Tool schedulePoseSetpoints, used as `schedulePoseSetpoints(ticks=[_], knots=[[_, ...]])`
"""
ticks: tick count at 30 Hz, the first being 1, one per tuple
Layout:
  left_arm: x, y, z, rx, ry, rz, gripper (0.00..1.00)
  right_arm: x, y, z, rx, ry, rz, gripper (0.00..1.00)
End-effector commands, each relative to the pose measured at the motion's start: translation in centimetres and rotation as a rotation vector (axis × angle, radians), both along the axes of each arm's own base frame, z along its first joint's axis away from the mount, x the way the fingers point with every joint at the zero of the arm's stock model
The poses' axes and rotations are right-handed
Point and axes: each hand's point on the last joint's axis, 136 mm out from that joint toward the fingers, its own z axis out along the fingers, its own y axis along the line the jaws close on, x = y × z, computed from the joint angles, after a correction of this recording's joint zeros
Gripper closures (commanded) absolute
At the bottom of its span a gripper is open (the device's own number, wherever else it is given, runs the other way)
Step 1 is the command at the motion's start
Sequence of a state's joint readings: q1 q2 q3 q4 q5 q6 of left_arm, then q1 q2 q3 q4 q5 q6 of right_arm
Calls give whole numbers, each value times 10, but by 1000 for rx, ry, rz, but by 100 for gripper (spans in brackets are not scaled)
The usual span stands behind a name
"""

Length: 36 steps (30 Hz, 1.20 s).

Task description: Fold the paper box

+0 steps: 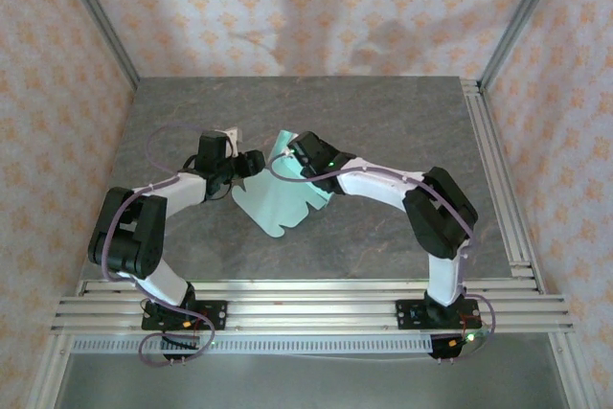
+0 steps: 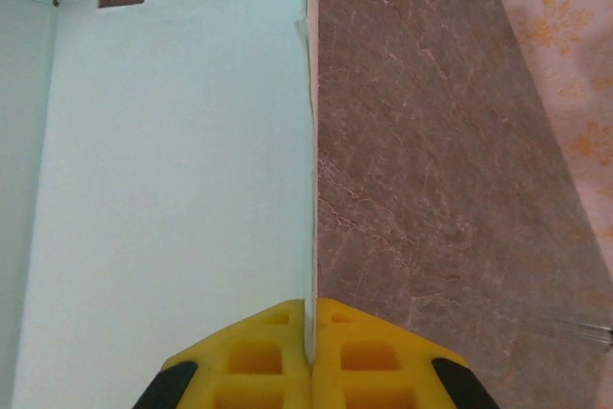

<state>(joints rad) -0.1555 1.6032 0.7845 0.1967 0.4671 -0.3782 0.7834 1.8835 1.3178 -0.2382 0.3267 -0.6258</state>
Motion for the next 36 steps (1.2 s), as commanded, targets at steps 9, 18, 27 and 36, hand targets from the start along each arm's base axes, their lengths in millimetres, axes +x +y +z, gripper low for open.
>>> schedulePoseSetpoints(ticks=[9, 18, 27, 36], knots=[[-8, -25, 19, 45, -41, -58, 55, 4, -8, 1, 51, 50, -81, 100], [0, -18, 6, 82, 12, -14, 57, -1, -8, 4, 67, 70, -79, 100], [3, -56, 7, -96, 24, -26, 68, 1, -8, 1, 56, 94, -103, 100], [24, -75, -4, -162, 56, 46, 67, -4, -6, -2, 87, 144, -121, 100]])
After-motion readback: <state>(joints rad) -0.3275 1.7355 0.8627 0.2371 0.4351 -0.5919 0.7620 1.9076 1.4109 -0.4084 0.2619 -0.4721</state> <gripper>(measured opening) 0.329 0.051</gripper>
